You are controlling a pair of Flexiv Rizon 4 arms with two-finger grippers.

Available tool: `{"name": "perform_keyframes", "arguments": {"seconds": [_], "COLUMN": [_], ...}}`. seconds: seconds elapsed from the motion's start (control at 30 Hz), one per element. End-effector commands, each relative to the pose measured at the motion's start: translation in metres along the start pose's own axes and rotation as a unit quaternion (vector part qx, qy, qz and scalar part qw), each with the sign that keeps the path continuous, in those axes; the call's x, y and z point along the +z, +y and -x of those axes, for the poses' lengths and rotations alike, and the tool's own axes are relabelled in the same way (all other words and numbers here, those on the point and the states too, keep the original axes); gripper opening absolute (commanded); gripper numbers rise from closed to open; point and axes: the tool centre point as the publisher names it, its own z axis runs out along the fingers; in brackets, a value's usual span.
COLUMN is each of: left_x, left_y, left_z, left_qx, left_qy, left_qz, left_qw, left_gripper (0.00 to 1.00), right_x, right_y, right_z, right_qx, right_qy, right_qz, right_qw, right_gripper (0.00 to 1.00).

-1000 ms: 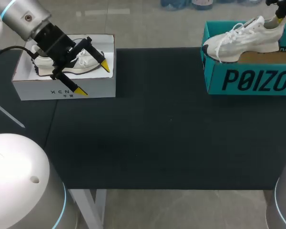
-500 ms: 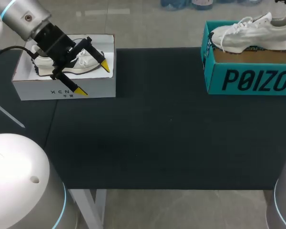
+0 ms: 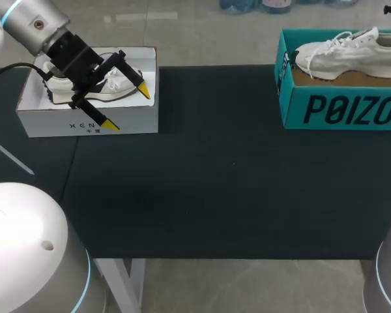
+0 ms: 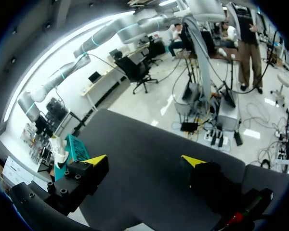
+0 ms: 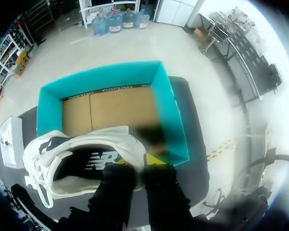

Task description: Take the shoe out of the shoebox, open the shoe tongue, remove and reinsert the insole, then place the shoe into the shoebox

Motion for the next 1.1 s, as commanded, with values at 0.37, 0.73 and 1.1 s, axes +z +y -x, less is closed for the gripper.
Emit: {"name": "perform_keyframes", "arguments": {"seconds": [0.37, 0.73, 1.1], "left_x": [0.0, 0.0, 0.0], "left_y": [0.0, 0.0, 0.0], "left_z": [-0.001, -0.001, -0.001], "left_qx": [0.0, 0.0, 0.0], "left_qy": [0.0, 0.0, 0.0], "left_qz": [0.001, 0.001, 0.001], "left_qw": [1.0, 1.0, 1.0], "left_gripper": [1.0, 1.0, 1.0], "right_x": [0.029, 0.045, 0.063], "right_y": [0.007, 0.013, 0.009], "right_z": [0.005, 0.007, 0.013], "right_qx": [0.041, 0.044, 0.045], "right_qy": [0.0, -0.003, -0.007], "right_qz": [-0.007, -0.01, -0.02], "right_qw": [0.999, 0.999, 0.999], "right_gripper": [0.0, 0.0, 0.0]}}
